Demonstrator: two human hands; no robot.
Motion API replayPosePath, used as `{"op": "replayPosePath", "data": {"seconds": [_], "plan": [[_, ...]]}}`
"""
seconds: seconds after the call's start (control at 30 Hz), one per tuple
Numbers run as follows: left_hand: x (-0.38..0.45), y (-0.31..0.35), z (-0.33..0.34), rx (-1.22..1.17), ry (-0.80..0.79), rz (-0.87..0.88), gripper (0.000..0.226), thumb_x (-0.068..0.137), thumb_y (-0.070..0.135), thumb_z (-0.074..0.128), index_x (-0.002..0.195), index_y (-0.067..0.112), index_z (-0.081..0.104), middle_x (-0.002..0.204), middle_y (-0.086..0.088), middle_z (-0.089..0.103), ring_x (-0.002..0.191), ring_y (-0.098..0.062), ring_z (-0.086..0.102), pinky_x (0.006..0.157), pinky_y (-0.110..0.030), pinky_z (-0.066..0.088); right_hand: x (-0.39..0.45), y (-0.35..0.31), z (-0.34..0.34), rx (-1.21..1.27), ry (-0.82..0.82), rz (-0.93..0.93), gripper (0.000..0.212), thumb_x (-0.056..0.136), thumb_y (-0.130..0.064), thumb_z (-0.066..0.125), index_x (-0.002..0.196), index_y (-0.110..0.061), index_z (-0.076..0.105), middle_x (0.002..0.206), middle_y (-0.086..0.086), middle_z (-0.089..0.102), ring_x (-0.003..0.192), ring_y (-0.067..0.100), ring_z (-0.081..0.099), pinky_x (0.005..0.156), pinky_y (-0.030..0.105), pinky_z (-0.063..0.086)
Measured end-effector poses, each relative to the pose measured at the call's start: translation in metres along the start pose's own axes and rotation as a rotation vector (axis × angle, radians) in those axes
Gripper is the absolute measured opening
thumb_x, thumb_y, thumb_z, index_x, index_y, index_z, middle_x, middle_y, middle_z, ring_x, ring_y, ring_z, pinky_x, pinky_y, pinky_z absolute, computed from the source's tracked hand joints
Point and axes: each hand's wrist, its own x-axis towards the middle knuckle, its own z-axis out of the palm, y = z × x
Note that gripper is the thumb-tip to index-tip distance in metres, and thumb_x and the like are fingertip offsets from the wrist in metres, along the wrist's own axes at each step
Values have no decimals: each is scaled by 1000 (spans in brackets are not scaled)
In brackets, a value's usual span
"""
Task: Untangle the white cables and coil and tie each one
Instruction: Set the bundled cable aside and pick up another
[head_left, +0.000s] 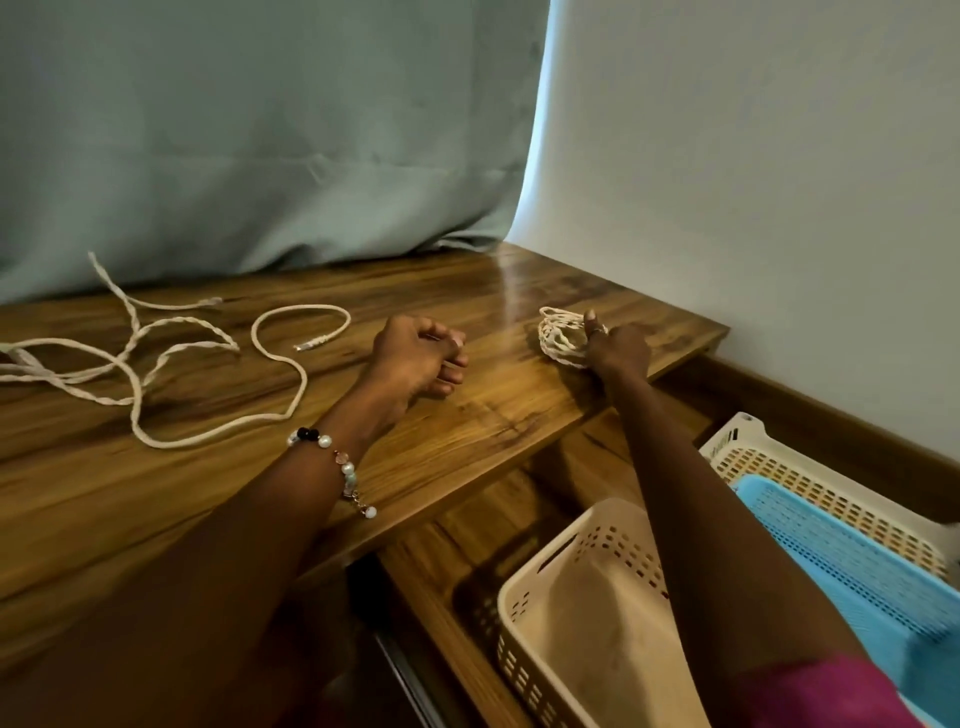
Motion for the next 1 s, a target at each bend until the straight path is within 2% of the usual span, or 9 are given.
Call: {"op": "replayPosePath", "data": {"seconds": [0.17,0.27,0.33,0.43,0.57,0.67,0.8,0.87,1.0], "plan": [[-21,13,-34,-16,35,64,7,95,9,57,97,5,63,74,-9,67,53,-17,58,48,-26,45,-25,-16,9,-242,113,-10,64,96,-57,34,114,-2,61,140,27,41,132,44,31,107,53,23],[-33,21,-67,25,87,141,9,95,9,56,99,5,63,72,-7,66,49,-11,59,46,-23,48,-53,-47,15,-236,208,-248,41,96,-39,47,111,-4,64,131,25,49,125,40,39,101,45,32],[-43,23,-99,40,146,184,9,95,8,56,99,5,64,72,-7,67,47,-8,59,45,-21,48,-73,-73,32,-161,96,-487,29,94,-29,54,94,-5,69,105,21,66,104,36,58,86,36,41],[-56,24,-141,108,221,216,10,96,8,56,101,5,64,72,-7,66,45,-5,59,44,-19,48,-106,-106,57,-47,-187,-671,29,90,-28,60,75,-5,68,75,16,69,76,30,63,68,35,47],[-84,22,-212,306,391,299,10,94,7,57,96,12,66,72,-5,68,52,-5,63,50,-22,51,-176,-144,95,-78,-608,-889,19,88,-25,67,83,-7,72,75,8,69,70,15,59,67,33,45],[-107,19,-260,515,557,458,15,90,7,61,94,19,69,71,2,69,63,0,67,64,-20,54,-221,-159,125,-87,-738,-1037,19,85,-27,69,89,-9,72,81,8,71,76,22,64,70,36,49],[-123,15,-306,636,668,518,13,89,10,61,96,13,71,76,1,69,69,-9,67,67,-15,50,-264,-177,169,-92,-584,-1004,35,82,-46,70,102,-18,71,95,6,72,88,21,64,73,32,49],[-127,11,-322,731,697,493,13,89,13,64,98,11,72,83,-2,71,75,-11,66,64,-7,42,-274,-185,189,-117,-494,-926,47,79,-58,66,103,-18,67,102,7,70,97,28,63,78,37,52],[-129,-1,-337,747,672,329,25,85,22,71,109,11,69,99,0,70,90,-7,59,74,-11,37,-280,-189,215,-254,-472,-932,30,86,-39,65,102,-14,67,107,11,67,105,32,59,79,36,46]]}}
